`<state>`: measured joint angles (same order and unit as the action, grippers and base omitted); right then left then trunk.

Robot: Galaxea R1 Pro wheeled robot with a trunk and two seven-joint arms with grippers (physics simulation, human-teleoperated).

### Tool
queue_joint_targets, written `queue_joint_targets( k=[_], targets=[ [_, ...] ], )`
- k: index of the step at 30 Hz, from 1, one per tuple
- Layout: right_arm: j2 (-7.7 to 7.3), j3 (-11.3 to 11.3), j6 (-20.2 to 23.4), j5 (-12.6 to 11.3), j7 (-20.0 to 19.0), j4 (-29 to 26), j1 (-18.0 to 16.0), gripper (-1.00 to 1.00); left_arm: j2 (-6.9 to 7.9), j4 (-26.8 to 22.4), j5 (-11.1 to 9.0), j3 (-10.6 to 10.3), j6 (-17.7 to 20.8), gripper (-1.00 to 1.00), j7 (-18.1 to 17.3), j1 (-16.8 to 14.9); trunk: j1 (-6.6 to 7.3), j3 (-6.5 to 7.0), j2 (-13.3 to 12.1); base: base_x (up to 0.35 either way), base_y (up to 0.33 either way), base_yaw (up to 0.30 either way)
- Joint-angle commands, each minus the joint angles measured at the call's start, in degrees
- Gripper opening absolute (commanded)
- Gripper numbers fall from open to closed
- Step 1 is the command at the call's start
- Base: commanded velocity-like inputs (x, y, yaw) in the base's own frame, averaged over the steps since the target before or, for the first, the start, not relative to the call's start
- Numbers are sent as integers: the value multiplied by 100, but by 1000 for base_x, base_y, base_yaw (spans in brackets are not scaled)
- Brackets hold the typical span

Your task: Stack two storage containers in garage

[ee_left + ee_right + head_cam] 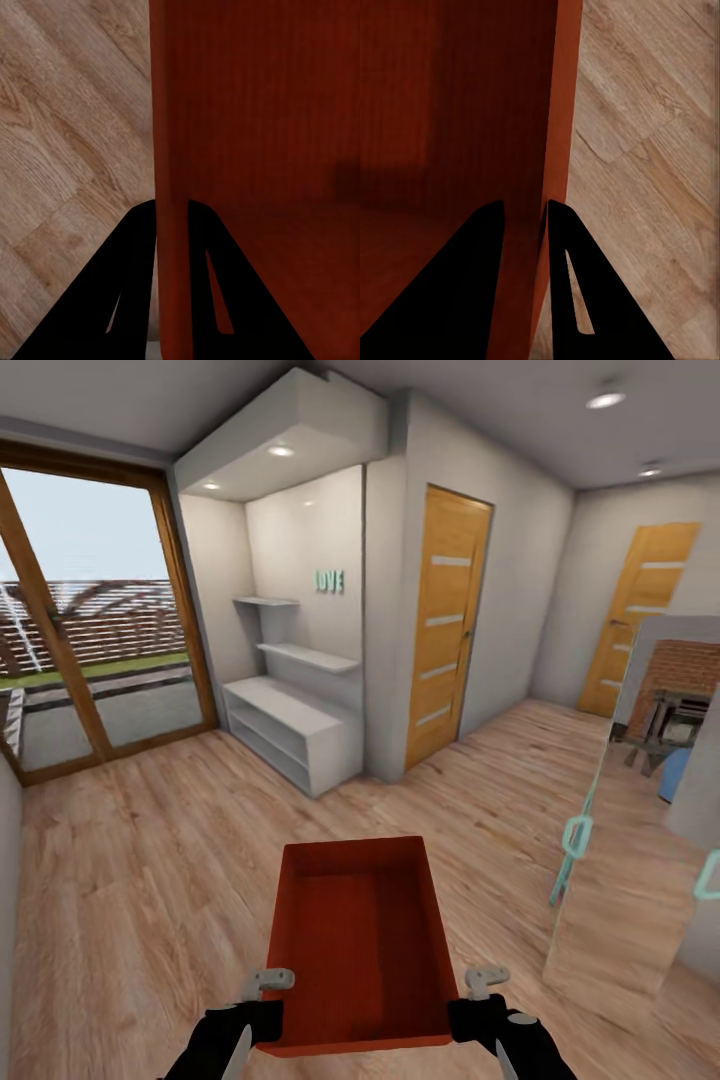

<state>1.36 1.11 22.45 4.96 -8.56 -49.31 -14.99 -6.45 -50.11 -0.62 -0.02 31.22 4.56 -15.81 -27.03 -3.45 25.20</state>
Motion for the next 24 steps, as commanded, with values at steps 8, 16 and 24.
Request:
queue_joint_targets(
  k=[8,16,24],
  targets=[
    [207,-6,49,-74,-85,0,-4,-100,-6,-15,142,-24,15,-100,45,-1,-7,-13,12,325,0,-14],
    [211,-6,49,-74,-85,0,-4,-100,-6,-16,142,-24,15,-100,45,-1,-7,-13,12,325,0,0],
    [208,-6,49,-78,-85,0,-4,-100,-6,-16,142,-24,15,-100,45,-1,-7,-13,12,325,0,0]
  ],
)
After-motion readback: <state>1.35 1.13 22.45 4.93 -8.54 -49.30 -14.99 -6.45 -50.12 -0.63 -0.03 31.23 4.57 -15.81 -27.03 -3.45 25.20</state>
